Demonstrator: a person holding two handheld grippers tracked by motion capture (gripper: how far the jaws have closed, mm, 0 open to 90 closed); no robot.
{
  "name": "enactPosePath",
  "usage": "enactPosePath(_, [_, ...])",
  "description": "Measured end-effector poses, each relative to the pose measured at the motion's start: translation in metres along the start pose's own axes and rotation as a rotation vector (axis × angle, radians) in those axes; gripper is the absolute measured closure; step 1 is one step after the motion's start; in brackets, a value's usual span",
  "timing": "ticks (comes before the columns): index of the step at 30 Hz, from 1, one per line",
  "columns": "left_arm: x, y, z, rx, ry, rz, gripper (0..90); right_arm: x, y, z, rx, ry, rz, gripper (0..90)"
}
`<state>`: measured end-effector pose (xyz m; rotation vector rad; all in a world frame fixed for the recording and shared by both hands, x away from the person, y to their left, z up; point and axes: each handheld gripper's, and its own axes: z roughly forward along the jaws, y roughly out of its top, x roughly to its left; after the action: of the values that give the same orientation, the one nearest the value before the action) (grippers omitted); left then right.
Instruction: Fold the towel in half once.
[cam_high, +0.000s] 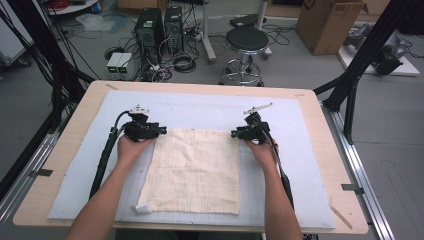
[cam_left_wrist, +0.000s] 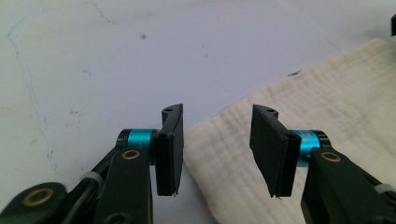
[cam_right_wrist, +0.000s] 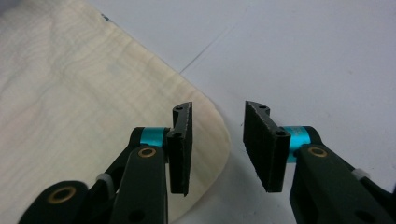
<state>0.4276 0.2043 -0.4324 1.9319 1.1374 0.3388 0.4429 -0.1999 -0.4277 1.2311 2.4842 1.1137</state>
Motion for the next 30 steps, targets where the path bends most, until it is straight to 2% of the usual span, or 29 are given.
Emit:
enactPosePath(1, [0.0, -0.001, 0.001, 0.008, 0.002, -0.005, 55.5, -0.001, -0.001, 0.001, 0.003, -0.006, -0.005, 64.0])
enactPosePath(5, [0.001, -0.002, 0.004, 0.018, 0.005, -0.012, 56.6, -0.003, -0.003, 0.004, 0.024, 0.008, 0.03, 66.7])
enactPosePath(9, [0.0, -0.004, 0.009, 0.037, 0.024, -0.024, 57.6, -0.002, -0.004, 0.006, 0.034, 0.011, 0.03, 68.9])
enactPosePath(10, [0.001, -0.004, 0.01, 0.049, 0.029, -0.017, 58.3, -0.002, -0.004, 0.006, 0.032, 0.009, 0.026, 70.0])
enactPosePath(11, [0.0, -0.004, 0.01, 0.04, 0.035, -0.024, 59.6, -0.002, -0.004, 0.006, 0.033, 0.012, 0.02, 71.6])
enactPosePath(16, [-0.003, -0.004, 0.011, 0.046, 0.074, -0.007, 67.6, -0.001, -0.004, 0.007, 0.041, 0.019, 0.015, 79.9])
enactPosePath(17, [-0.004, -0.004, 0.012, 0.042, 0.057, -0.006, 70.5, -0.001, -0.004, 0.007, 0.042, 0.024, 0.015, 81.7])
enactPosePath(19, [-0.008, -0.004, 0.013, 0.044, 0.087, 0.009, 76.9, -0.001, -0.004, 0.007, 0.05, 0.042, 0.009, 83.7])
enactPosePath(21, [-0.006, -0.004, 0.013, 0.046, 0.067, -0.005, 82.9, 0.0, -0.003, 0.007, 0.055, 0.043, 0.003, 84.5])
enactPosePath(22, [-0.007, -0.004, 0.013, 0.044, 0.07, -0.01, 84.5, 0.0, -0.002, 0.006, 0.057, 0.041, -0.003, 84.6])
enactPosePath(26, [-0.007, -0.003, 0.013, 0.031, 0.06, -0.018, 85.9, -0.001, 0.0, 0.0, 0.038, 0.035, -0.007, 85.0])
enactPosePath(30, [-0.005, 0.001, 0.009, -0.004, 0.053, -0.047, 86.3, -0.003, 0.003, -0.009, 0.003, 0.023, -0.007, 85.1])
